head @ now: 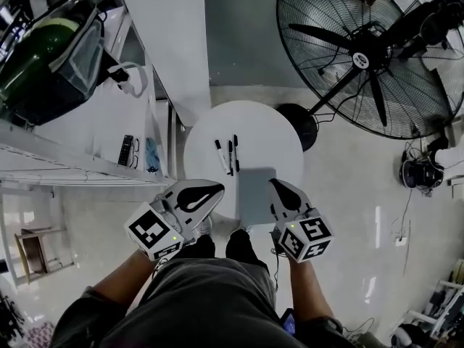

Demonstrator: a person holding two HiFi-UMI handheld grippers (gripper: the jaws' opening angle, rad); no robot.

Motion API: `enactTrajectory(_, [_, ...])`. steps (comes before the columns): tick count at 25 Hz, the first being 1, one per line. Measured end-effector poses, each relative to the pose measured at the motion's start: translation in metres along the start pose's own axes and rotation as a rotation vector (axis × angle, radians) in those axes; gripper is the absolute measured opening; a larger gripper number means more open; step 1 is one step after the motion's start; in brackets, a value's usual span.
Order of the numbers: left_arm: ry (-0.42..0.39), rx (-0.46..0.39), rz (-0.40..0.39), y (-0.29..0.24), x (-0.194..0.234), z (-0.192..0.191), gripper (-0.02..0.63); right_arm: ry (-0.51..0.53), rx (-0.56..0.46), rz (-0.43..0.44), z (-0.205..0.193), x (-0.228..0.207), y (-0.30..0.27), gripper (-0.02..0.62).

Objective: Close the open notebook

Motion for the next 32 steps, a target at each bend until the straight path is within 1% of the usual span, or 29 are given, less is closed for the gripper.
enactTrajectory(4, [-0.009,-0.011,0.001,-0.001,-0.001,0.006,0.015,0.032,-0.029,-0.005,0.013,0.001,0.005,0.025])
enactTrajectory(12, [-0.013,-0.037,0.007,-0.001,-0.002,0.014,0.015,0.049,-0.065,0.004,0.029,0.001,0.009,0.023])
enactTrajectory(20, [-0.015,-0.047,0.005,-0.006,-0.002,0.018,0.015,0.046,-0.064,0.007,0.030,0.000,0.011,0.021])
enactTrajectory(32, [-0.013,-0.039,0.012,-0.014,-0.004,0.017,0.015,0.039,-0.060,0.015,0.029,-0.008,0.013,0.020])
Point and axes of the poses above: the fingertips, and each gripper's own axes: y backward along the fingers, x to its left, z out of its top, the point moved 10 cm from there along y, backward along the fingers, and after that the axes turned 13 degrees about y, right-handed, at the moved point
